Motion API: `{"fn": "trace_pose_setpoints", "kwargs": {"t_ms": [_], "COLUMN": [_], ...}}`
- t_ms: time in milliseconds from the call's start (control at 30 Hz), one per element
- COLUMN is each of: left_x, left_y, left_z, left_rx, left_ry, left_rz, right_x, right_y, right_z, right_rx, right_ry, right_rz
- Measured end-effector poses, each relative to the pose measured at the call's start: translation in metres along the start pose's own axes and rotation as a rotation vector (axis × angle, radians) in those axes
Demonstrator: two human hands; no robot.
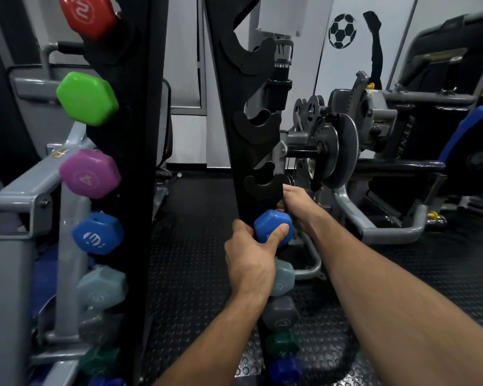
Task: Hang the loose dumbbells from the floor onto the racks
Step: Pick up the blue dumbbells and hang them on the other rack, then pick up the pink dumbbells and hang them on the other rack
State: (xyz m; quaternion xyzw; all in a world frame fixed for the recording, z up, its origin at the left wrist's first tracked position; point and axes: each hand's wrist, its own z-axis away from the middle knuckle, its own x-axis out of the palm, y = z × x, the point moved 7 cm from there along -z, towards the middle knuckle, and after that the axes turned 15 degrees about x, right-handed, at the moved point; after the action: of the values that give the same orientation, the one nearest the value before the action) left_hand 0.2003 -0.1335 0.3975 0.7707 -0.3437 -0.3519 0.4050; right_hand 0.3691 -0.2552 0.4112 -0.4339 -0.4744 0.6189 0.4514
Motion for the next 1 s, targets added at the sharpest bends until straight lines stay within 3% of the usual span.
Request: {"fn": "trace_pose_setpoints", "kwargs": {"t_ms": [167,367,533,733,1000], "left_x": [-0.003,-0.014,-0.029,-0.04,-0.062], "left_y": [-0.003,-0.009,-0.034,-0.13,-0.294], "left_z": [-0.001,0.003,0.023,0.085,0.198], "left_rx": [0.034,0.134,0.208,0.054,-0.305], "left_ry": [-0.093,-0.158,-0.201,-0.332,-0.593], "left_rz": [-0.035,-0.1,-0.144,-0.214,-0.442], "right_x": [-0.006,-0.027,-0.031,-0.002,0.066], "right_y": [0.005,0.008,0.044,0.163,0.366], "right_z": [0.008,0.037,0.112,0.195,0.244], "right_rx": [0.01,-0.079,-0.19,-0.083,0.337], "right_ry": [0.066,0.271,0.47,0.651,0.575], "right_rz": [-0.046,-0.091,-0.123,-0.161,-0.095]}}
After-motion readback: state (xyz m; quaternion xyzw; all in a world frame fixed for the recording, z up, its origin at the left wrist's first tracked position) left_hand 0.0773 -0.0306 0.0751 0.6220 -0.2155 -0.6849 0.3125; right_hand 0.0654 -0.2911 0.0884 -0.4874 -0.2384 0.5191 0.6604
